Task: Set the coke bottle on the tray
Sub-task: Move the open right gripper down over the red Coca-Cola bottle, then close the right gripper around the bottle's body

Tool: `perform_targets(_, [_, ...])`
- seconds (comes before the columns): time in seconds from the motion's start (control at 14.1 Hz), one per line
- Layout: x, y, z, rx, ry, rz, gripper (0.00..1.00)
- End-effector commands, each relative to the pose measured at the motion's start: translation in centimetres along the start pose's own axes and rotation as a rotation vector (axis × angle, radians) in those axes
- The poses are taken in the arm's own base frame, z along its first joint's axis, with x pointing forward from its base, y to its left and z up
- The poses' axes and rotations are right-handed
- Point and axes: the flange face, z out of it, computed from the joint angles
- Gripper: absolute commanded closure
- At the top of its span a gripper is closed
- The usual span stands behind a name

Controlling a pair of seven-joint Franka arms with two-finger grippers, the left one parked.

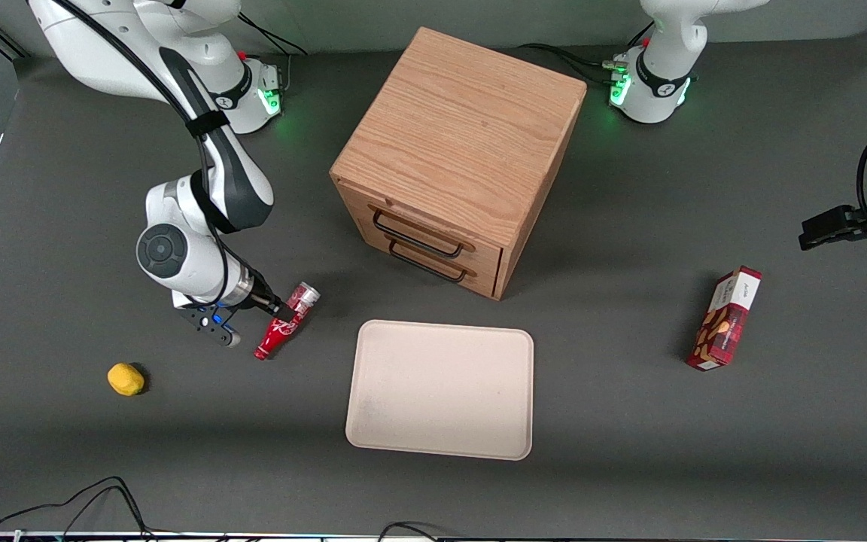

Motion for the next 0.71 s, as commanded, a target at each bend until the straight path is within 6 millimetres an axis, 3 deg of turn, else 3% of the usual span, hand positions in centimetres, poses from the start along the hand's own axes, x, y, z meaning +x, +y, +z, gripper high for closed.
perform_targets(0.0, [-0.2,-1.0,2.9,0.016,0.005,0.037,0.00])
perform_targets(0.28, [0.0,-1.2,6.5,0.004,0.031,0.036,0.00])
perform_targets(0.64, [0.4,-1.2,9.0,0.006,0.045,0.031,0.00])
